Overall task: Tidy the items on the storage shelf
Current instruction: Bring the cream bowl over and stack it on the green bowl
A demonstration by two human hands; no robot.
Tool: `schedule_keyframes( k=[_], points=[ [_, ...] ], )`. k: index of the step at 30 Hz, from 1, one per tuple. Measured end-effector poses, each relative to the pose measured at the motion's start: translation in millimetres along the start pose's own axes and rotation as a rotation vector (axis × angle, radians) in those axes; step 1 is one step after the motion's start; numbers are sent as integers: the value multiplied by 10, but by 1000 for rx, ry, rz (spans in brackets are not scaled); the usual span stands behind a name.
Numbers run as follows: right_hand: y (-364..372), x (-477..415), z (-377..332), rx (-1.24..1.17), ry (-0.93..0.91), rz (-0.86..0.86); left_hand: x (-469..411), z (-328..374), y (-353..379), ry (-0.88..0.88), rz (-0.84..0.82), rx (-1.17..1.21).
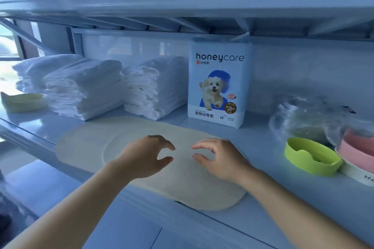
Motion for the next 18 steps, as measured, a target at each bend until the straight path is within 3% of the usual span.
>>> schedule_keyframes(
  k=[10, 18],
  points=[
    [914, -1108, -1230, 14, -66, -90, 508, -1884, -166, -112, -78, -12],
    [1630, -1860, -1938, 7, -121, -142, 971, -2963, -347, -128, 13, 39]
  ],
)
Point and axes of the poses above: each hand's wrist, its own x-axis away from the middle knuckle, its own y-axis out of the palm, z = x × y, the point moved 5 cm from there along -x, towards the middle knuckle, and after that the axes turned 9 degrees about -z, right-handed, at the moved point
